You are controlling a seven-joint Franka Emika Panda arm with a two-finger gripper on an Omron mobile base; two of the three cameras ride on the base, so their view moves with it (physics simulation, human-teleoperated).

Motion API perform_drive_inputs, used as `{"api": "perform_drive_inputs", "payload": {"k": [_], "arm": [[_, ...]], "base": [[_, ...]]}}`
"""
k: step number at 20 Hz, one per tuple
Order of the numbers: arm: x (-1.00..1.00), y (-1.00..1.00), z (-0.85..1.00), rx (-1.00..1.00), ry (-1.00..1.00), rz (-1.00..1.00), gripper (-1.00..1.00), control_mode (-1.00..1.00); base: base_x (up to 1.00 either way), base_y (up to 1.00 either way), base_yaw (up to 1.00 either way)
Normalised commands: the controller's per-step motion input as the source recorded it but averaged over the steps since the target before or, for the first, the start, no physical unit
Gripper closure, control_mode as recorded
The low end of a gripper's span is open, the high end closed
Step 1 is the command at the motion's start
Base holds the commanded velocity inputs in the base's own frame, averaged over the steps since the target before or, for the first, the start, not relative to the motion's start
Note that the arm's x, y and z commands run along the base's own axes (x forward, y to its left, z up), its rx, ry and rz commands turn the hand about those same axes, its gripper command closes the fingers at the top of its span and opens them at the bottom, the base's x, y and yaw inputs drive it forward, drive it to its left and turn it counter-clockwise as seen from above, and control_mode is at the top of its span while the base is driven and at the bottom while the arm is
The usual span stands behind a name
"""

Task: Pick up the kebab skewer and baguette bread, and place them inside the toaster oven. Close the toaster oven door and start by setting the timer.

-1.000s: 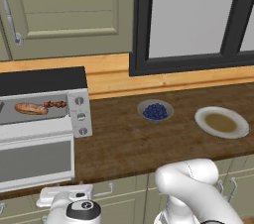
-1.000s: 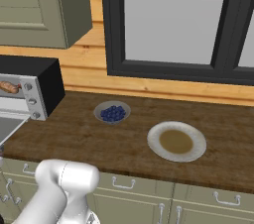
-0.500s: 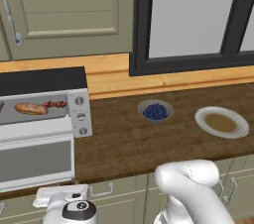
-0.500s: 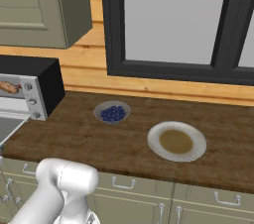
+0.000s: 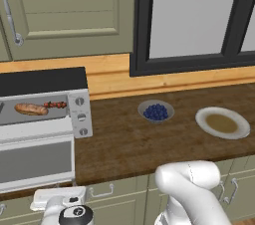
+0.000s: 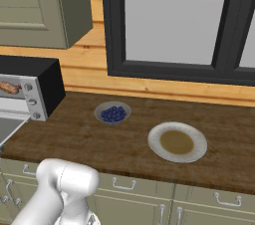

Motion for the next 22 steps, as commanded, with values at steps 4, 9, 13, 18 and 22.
{"api": "perform_drive_inputs", "payload": {"k": [4, 9, 13, 18, 22], "arm": [[0.11, 0.00, 0.07, 0.01, -0.11, -0.01, -1.00, -1.00], [0.18, 0.00, 0.21, 0.02, -0.07, -0.02, -1.00, -1.00], [0.18, 0.00, 0.34, 0.03, -0.04, -0.02, -1.00, -1.00], [0.24, 0.00, 0.32, 0.04, -0.06, -0.03, -1.00, -1.00], [0.57, 0.00, 0.27, 0.04, -0.06, -0.04, -1.00, -1.00]], "base": [[0.00, 0.00, 0.00], [0.00, 0.00, 0.00], [0.00, 0.00, 0.00], [0.00, 0.00, 0.00], [0.00, 0.00, 0.00]]}}
